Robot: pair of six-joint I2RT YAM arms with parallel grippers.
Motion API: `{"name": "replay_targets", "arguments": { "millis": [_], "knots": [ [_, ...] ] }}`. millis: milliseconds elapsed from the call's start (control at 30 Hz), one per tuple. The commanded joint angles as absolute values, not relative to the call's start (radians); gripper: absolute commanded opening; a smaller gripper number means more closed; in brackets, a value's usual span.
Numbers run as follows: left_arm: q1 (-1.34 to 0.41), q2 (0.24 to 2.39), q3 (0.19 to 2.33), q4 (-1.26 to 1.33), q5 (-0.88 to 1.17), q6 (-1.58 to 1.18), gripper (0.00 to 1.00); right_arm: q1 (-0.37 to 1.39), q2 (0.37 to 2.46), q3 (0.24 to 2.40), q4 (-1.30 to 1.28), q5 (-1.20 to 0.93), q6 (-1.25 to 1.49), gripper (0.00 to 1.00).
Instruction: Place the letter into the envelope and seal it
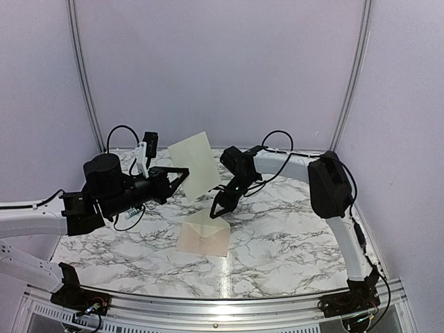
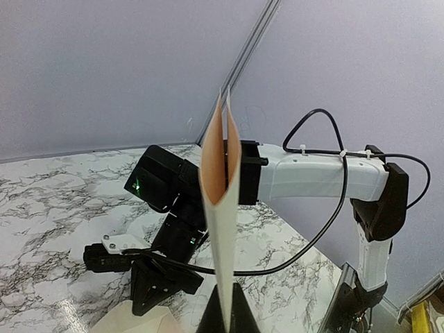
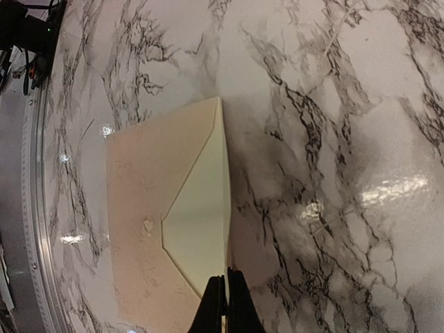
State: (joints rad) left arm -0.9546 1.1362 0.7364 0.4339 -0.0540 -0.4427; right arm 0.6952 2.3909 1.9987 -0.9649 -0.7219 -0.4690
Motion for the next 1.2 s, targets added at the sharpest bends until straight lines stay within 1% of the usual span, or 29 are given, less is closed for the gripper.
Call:
{"name": "replay_targets", "arguments": {
  "millis": [0,33,67,133,200,233,267,333,500,633,733,800,833,900,1000,1167],
  "knots": [
    [-0.949,1.113,0.725,0.42,-0.048,-0.457,0.0,0.731,2.429,2.074,-0.948,-0.771,-0.406,0.0],
    [-0.949,1.114,0.725,0.42,-0.047,-0.458,0.0,0.733,2.432,2.075,-0.945,-0.777,-0.4,0.0],
    [-0.948,1.117,0.725,0.42,-0.045,-0.461,0.0,0.735,2.433,2.074,-0.945,-0.78,-0.398,0.02],
    [-0.948,1.124,0.727,0.42,-0.042,-0.464,0.0,0.736,2.424,2.069,-0.949,-0.763,-0.401,0.13],
    [-0.948,1.131,0.734,0.42,-0.034,-0.466,0.0,0.728,2.388,2.047,-0.954,-0.732,-0.421,0.28],
    [-0.948,1.136,0.742,0.419,-0.029,-0.464,0.0,0.716,2.358,2.026,-0.95,-0.72,-0.429,0.33],
    [-0.948,1.139,0.753,0.418,-0.02,-0.461,0.0,0.701,2.325,2.001,-0.943,-0.714,-0.437,0.38],
    [-0.948,1.151,0.776,0.406,-0.005,-0.453,0.0,0.657,2.253,1.948,-0.933,-0.714,-0.443,0.44],
    [-0.946,1.228,0.846,0.391,0.056,-0.449,0.0,0.501,2.079,1.822,-0.944,-0.751,-0.477,0.48],
    [-0.946,1.303,0.909,0.393,0.126,-0.434,0.0,0.396,1.93,1.724,-0.946,-0.835,-0.507,0.53],
    [-0.938,1.339,0.94,0.393,0.176,-0.41,0.0,0.333,1.833,1.672,-0.961,-0.917,-0.54,0.59],
    [-0.927,1.363,0.96,0.399,0.235,-0.411,0.0,0.3,1.773,1.633,-0.969,-0.999,-0.577,0.66],
    [-0.923,1.377,0.966,0.406,0.264,-0.414,0.0,0.293,1.741,1.604,-0.96,-1.044,-0.577,0.7],
    [-0.92,1.404,0.972,0.44,0.321,-0.433,0.0,0.294,1.683,1.532,-0.904,-1.135,-0.543,0.75],
    [-0.919,1.444,0.976,0.518,0.38,-0.474,0.0,0.307,1.617,1.418,-0.749,-1.19,-0.415,0.76],
    [-0.919,1.486,0.974,0.602,0.405,-0.526,0.0,0.352,1.558,1.334,-0.591,-1.212,-0.3,0.77]
  ]
}}
